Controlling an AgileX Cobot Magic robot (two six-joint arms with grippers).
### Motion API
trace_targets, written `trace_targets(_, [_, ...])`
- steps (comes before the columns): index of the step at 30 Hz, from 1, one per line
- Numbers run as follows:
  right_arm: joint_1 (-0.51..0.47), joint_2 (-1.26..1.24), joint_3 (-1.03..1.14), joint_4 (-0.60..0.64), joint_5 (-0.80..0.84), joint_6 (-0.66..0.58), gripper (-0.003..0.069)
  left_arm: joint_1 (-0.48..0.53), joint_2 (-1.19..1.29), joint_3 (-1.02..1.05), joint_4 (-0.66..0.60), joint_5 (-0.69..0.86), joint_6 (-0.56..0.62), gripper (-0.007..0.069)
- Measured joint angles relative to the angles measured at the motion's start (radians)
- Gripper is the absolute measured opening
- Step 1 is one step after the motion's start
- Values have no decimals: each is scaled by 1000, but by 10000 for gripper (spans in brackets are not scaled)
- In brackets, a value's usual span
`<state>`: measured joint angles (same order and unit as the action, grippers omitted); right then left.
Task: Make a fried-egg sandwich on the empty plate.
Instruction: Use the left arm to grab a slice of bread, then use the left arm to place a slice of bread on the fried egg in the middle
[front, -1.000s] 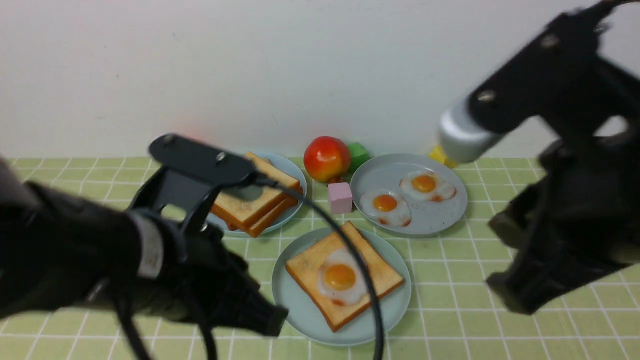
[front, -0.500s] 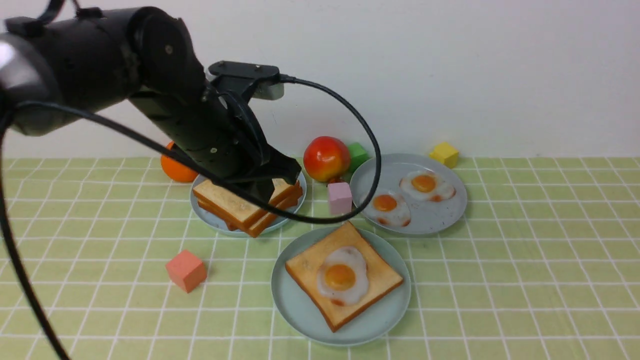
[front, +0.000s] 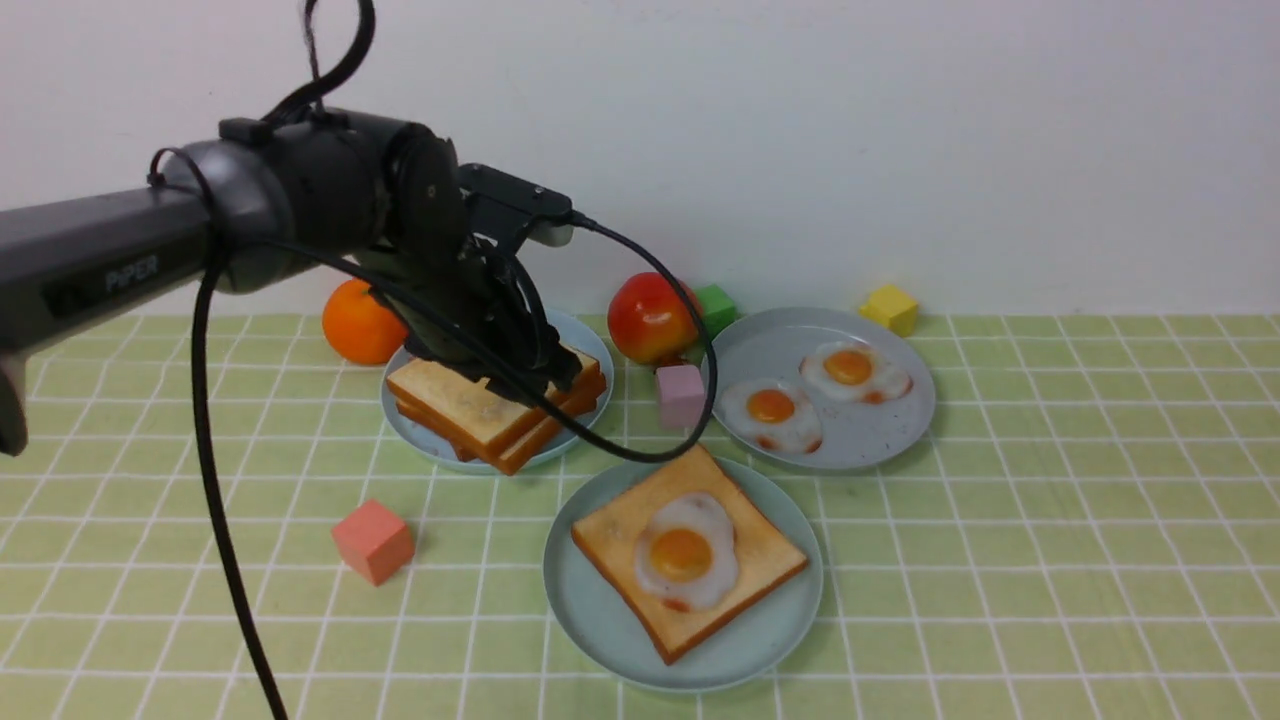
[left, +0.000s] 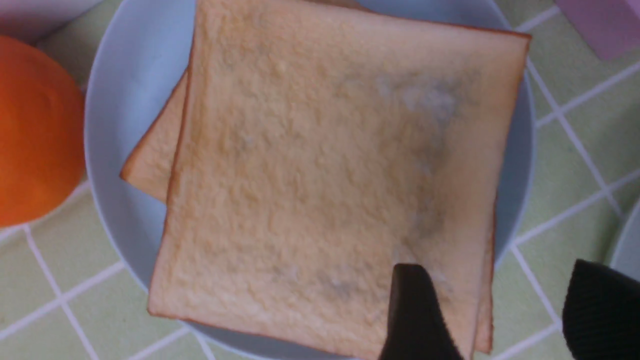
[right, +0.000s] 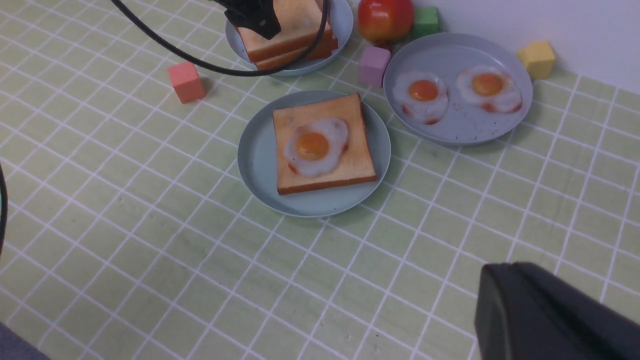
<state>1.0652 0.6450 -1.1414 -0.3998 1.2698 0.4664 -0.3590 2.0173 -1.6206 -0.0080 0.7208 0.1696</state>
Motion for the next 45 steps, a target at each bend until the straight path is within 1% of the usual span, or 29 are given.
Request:
trace_targets(2, [0,0,0,0,-7,0,-3,0,26,0,21,-28,3,458])
trace_targets(7, [0,0,0,1,-8,0,0,0,79,0,79,-59,7,469])
trace_targets(11, [0,0,0,2,-8,0,3,0,92,-4,90,-63,7,463])
trace_targets(14, [0,0,0,2,-8,0,3,-1,97,-6,92,-61,7,428])
trace_targets(17, [0,0,0,12,-8,0,6,-11,98,-8,101,-56,7,302])
trace_targets(18, [0,0,0,13,-8,0,6,-13,98,-10,105,-55,7,281])
trace_targets(19, [0,0,0,13,-8,0,7,-19,97,-11,114,-51,8,227])
trace_targets(20, [0,0,0,15,-8,0,7,-24,95,-11,126,-50,9,192])
trace_targets(21, [0,0,0,15,-8,0,7,-26,95,-11,128,-50,9,183])
trace_targets(22, [0,0,0,18,-8,0,8,-36,88,-11,149,-45,10,116])
trace_targets(23, [0,0,0,21,-8,0,10,-44,83,-11,177,-40,10,65])
trace_targets(24, [0,0,0,21,-7,0,10,-51,71,-10,202,-33,9,36])
trace_targets(27, [0,0,0,21,-2,-4,15,-70,15,-5,238,-9,-13,36])
trace_targets(32, [0,0,0,24,2,-25,18,-118,-105,-4,253,40,-62,36])
trace_targets(33, [0,0,0,24,2,-28,19,-159,-154,-2,255,74,-81,36])
trace_targets(34, [0,0,0,24,2,-28,19,-159,-159,-2,256,79,-83,36])
trace_targets(35, [0,0,0,24,2,-38,20,-199,-197,16,257,99,-92,36])
trace_targets(40, [0,0,0,26,2,-48,22,-349,-260,122,252,120,-145,36])
trace_targets(42, [0,0,0,30,2,-48,22,-395,-255,178,250,113,-179,36])
trace_targets(45, [0,0,0,35,2,-49,24,-429,-228,216,255,81,-223,36])
